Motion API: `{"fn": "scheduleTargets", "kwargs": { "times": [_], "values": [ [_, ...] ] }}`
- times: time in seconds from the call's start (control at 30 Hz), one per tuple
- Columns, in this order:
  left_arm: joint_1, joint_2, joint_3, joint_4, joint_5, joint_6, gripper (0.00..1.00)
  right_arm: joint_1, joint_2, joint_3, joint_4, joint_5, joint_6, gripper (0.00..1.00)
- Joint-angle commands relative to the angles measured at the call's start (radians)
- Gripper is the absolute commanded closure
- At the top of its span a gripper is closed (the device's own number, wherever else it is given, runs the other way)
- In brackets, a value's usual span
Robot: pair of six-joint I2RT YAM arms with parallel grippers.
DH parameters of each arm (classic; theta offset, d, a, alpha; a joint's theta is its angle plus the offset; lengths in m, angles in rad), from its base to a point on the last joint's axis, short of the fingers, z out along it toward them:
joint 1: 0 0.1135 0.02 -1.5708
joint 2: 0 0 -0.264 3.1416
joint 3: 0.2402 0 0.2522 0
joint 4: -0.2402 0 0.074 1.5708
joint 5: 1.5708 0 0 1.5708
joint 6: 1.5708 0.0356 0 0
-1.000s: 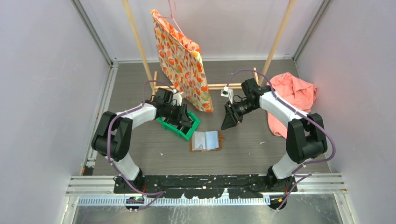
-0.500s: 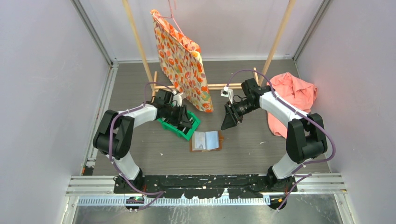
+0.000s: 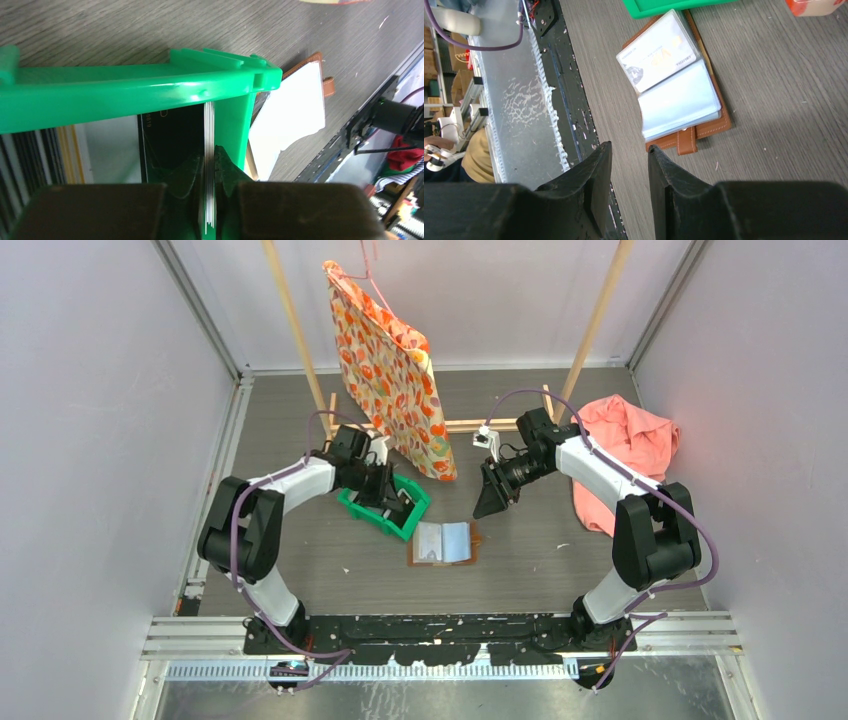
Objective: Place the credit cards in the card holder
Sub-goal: Pick up the credit card from the storage box.
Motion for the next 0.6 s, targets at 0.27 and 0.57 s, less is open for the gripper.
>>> {"fn": "scheduleTargets", "kwargs": {
  "times": [0.27, 0.57],
  "values": [
    [0.028, -0.049, 0.041, -0.028, 0.044, 0.020, 0.91, -0.004, -0.007, 0.037, -0.008, -0.023, -0.012, 0.62],
    [0.049, -0.017, 0.028, -0.001, 0.113, 0.014, 0.85, -0.004, -0.007, 0.038, -0.010, -0.022, -0.013, 0.62]
  ]
}}
